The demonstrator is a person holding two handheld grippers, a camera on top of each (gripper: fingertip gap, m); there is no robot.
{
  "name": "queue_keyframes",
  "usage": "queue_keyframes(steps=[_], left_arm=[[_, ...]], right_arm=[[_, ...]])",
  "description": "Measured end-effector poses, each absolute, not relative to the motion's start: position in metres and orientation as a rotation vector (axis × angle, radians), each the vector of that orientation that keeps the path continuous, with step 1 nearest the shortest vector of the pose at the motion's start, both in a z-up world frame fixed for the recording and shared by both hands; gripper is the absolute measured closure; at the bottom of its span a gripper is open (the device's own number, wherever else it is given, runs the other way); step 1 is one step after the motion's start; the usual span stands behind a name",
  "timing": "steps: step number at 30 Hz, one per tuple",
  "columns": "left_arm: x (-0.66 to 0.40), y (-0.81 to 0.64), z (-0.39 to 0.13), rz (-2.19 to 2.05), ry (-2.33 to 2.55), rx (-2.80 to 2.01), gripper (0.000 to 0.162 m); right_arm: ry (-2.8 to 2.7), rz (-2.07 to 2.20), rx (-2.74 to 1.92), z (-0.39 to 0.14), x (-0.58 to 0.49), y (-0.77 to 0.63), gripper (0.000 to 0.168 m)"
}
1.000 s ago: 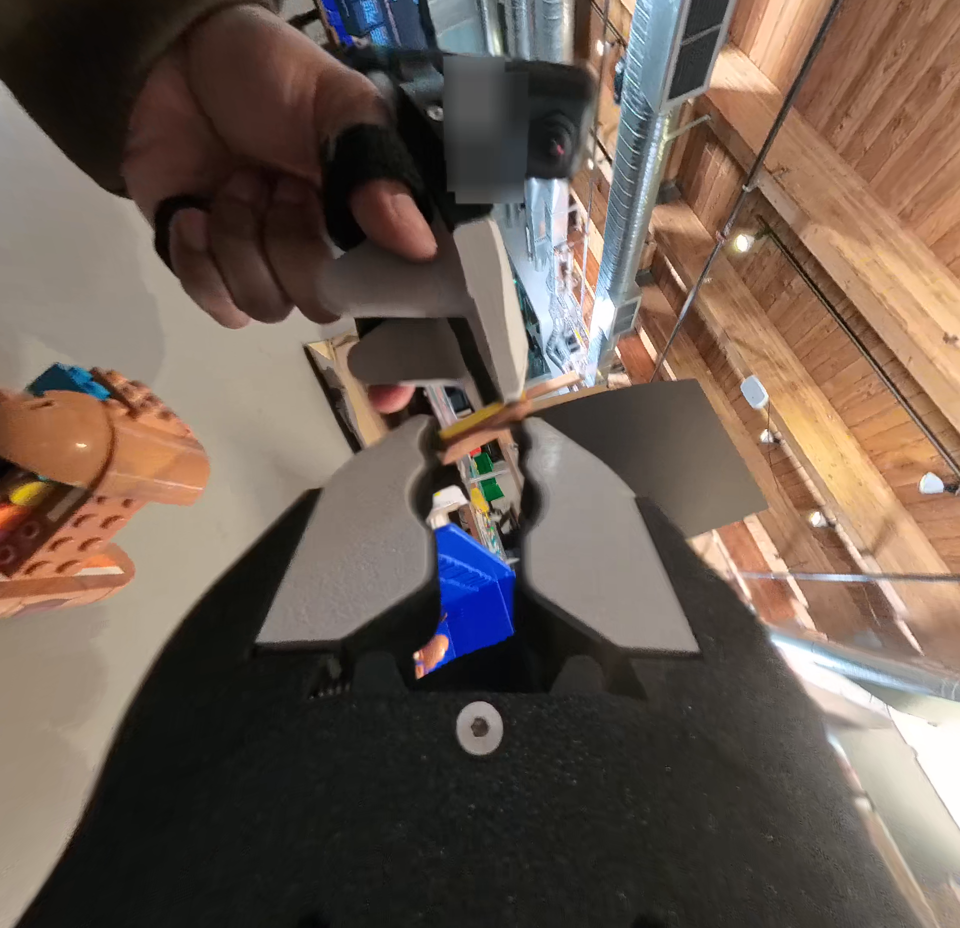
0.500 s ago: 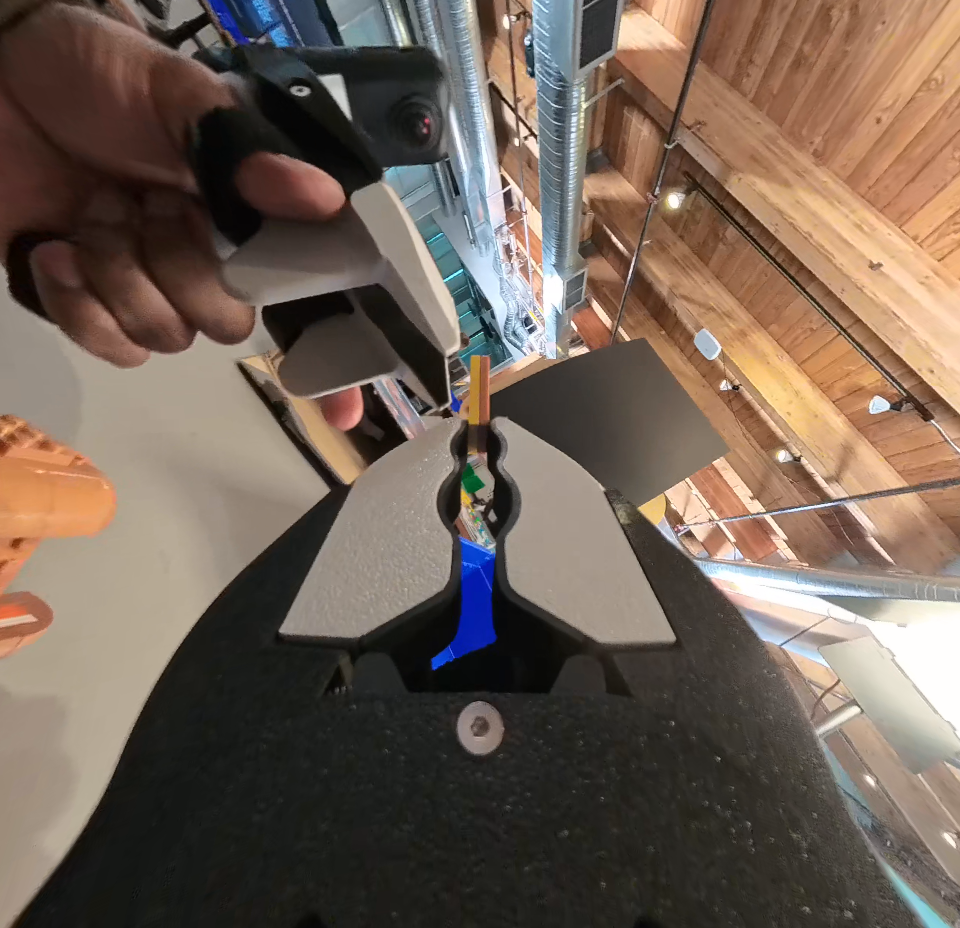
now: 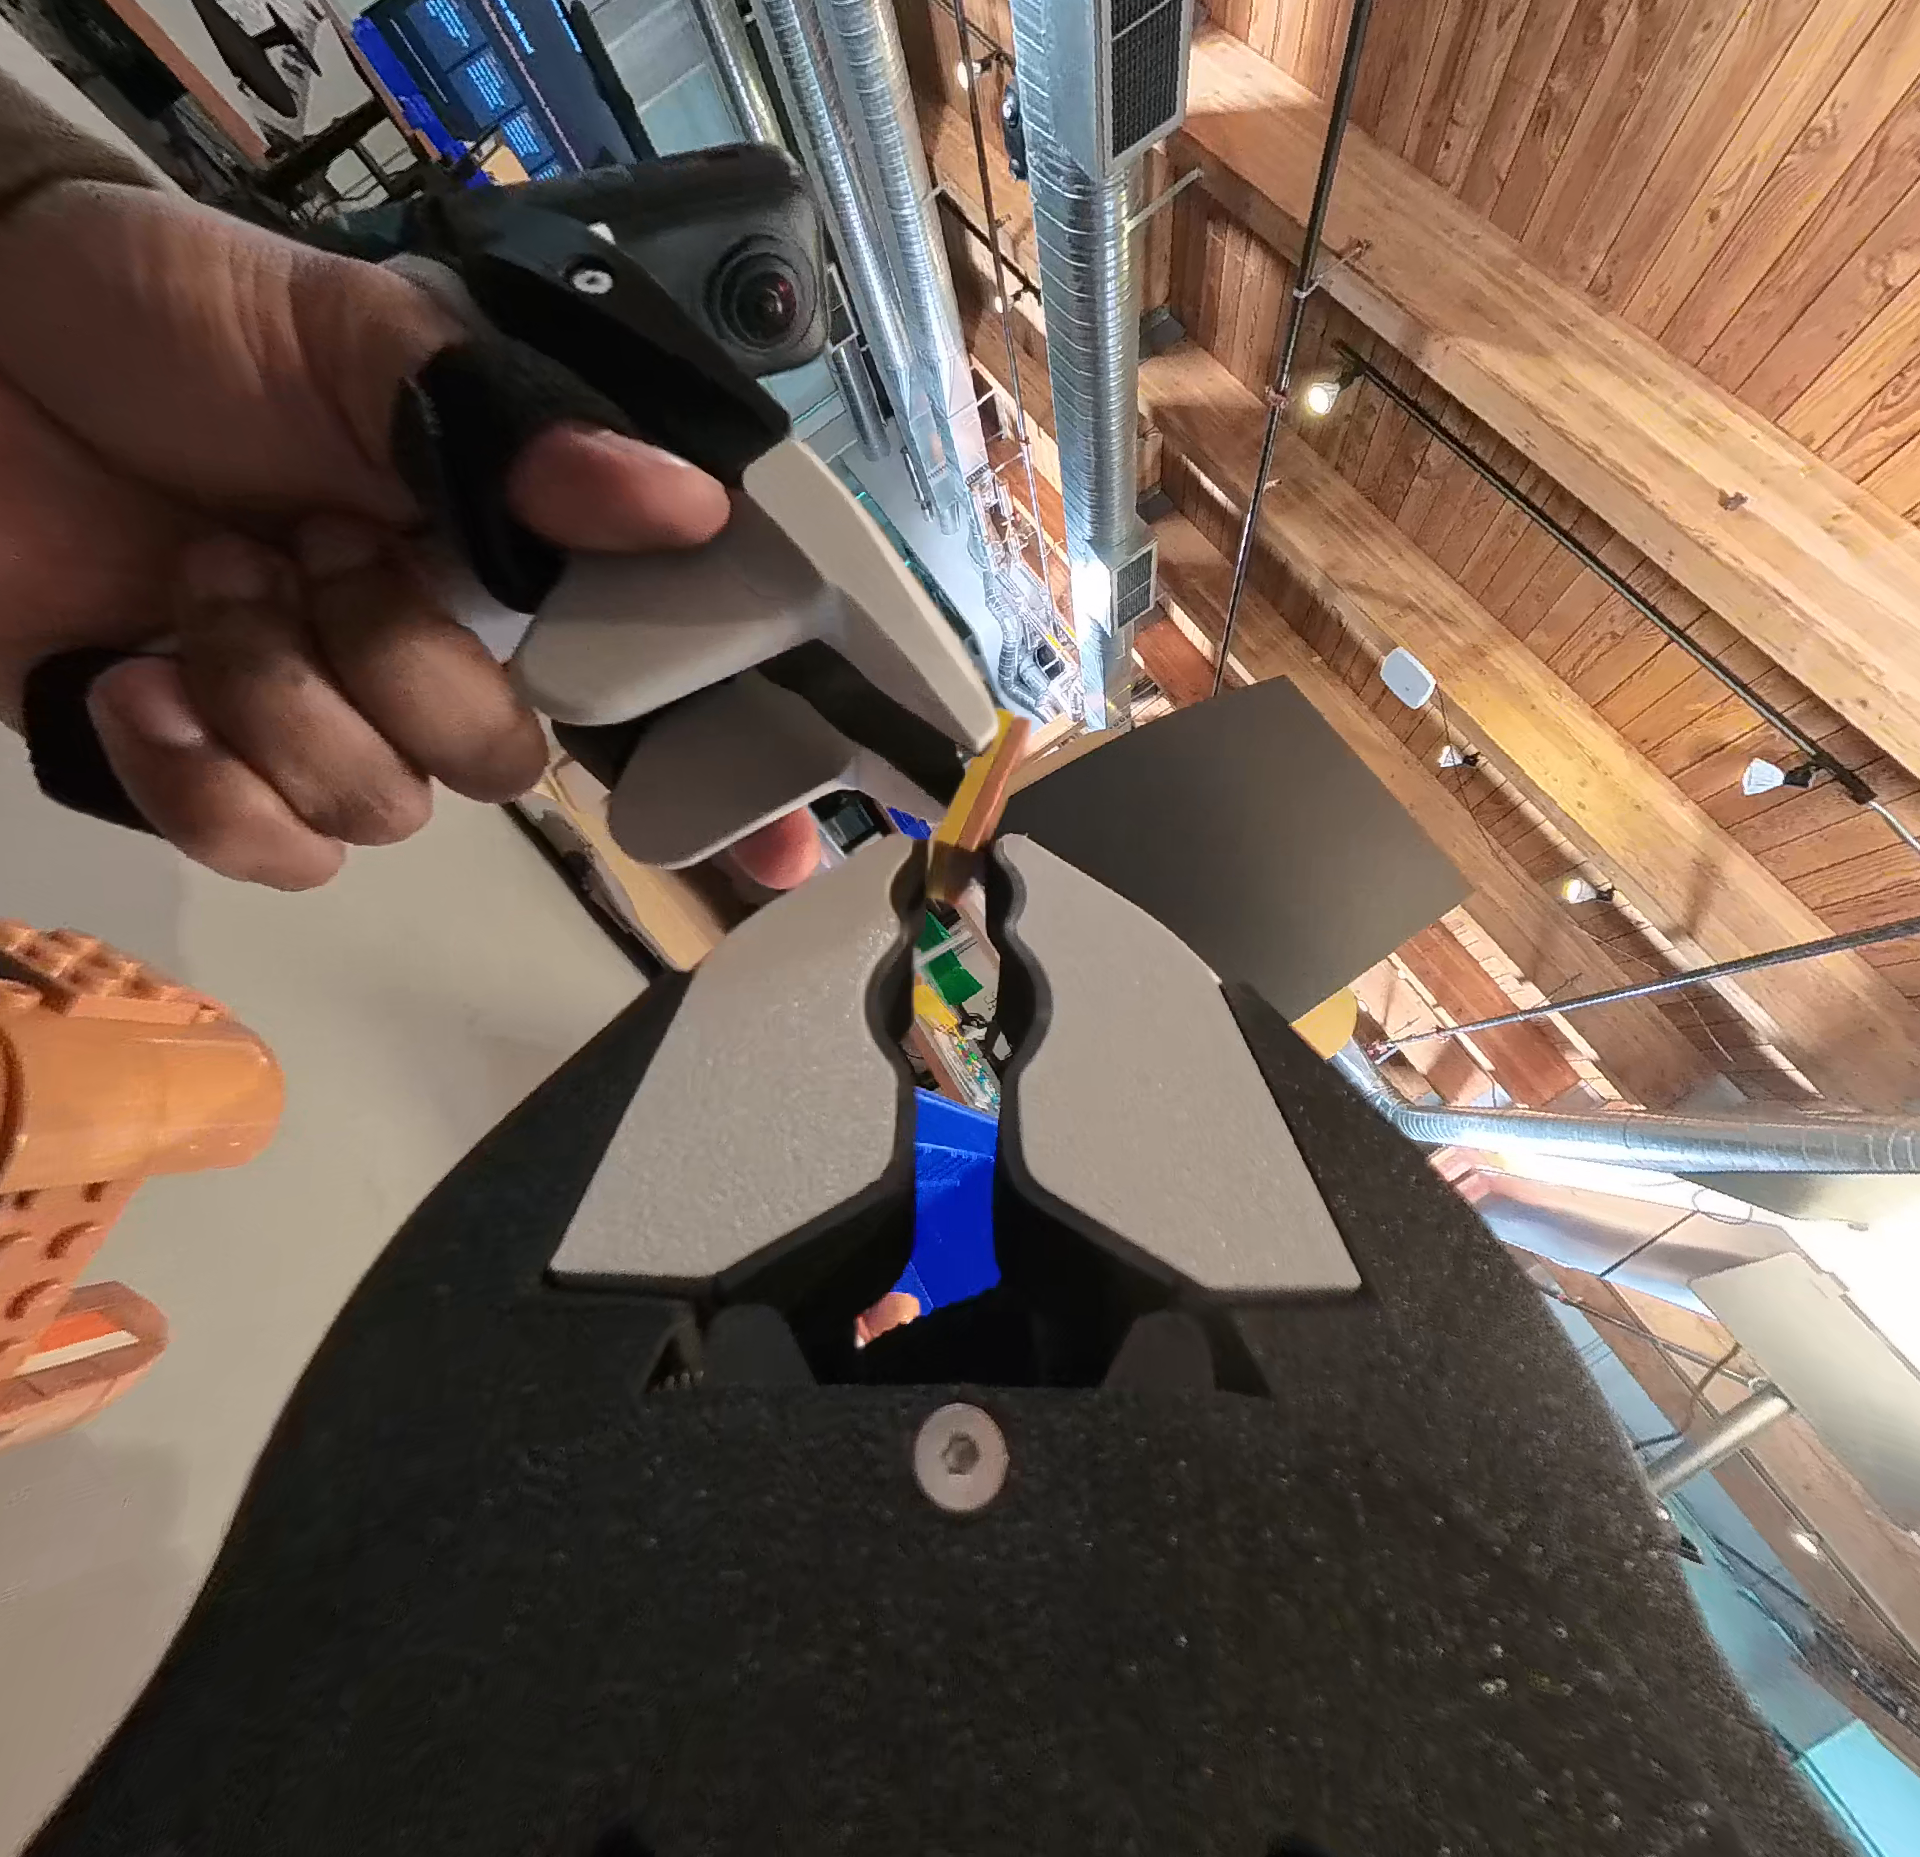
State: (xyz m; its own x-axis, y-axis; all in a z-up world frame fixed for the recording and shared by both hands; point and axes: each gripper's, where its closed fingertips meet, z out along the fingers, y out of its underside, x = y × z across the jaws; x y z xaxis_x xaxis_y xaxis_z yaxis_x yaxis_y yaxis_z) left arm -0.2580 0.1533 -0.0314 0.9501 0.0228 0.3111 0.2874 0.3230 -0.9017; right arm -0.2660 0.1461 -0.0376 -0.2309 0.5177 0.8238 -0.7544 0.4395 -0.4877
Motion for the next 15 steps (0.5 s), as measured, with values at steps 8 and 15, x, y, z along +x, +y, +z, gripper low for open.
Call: queue_keyframes(steps=[8, 15], left_arm=[[-0.2588, 0.1536, -0.0303, -0.16, -0.289, -1.221, 0.146], [-0.2582, 0.154, -0.0297, -0.148, -0.288, -1.226, 0.146]], right_arm=[[-1.347, 1.185, 0.241, -0.04, -0.2658, 0.1441, 0.158], [-1.303, 1.125, 0.241, -0.0383, -0.2667, 0.1455, 0.159]])
